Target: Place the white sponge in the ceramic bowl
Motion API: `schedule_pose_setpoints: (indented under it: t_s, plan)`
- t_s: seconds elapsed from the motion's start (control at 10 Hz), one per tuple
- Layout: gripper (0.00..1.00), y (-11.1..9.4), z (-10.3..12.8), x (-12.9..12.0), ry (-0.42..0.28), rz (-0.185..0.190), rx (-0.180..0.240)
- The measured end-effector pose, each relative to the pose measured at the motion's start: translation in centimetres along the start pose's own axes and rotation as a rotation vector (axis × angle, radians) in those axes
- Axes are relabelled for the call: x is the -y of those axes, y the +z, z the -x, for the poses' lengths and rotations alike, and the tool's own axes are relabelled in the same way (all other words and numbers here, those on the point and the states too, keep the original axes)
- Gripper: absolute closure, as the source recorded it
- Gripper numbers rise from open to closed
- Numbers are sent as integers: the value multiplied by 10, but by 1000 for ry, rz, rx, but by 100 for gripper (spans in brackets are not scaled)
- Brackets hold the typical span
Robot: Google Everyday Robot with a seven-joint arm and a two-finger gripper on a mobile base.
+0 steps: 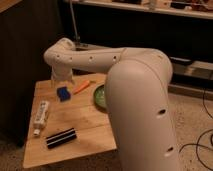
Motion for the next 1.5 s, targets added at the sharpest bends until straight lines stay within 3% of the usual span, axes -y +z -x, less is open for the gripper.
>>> schedule_pose_setpoints:
  t_s: [0.3,0.4,0.6,0.9,1.1,1.2,1.5]
  plan:
    - [35,23,36,44,-37,100,92]
    - [35,31,42,48,-46,127,101]
    - [35,45,52,45,-65,189,115]
    - [35,73,72,17,-129,235,96]
    - [35,97,85,-9,-218,207,54]
    - [35,107,86,-21,-261,173,33]
    - [35,131,73,-19,-304,79,-23]
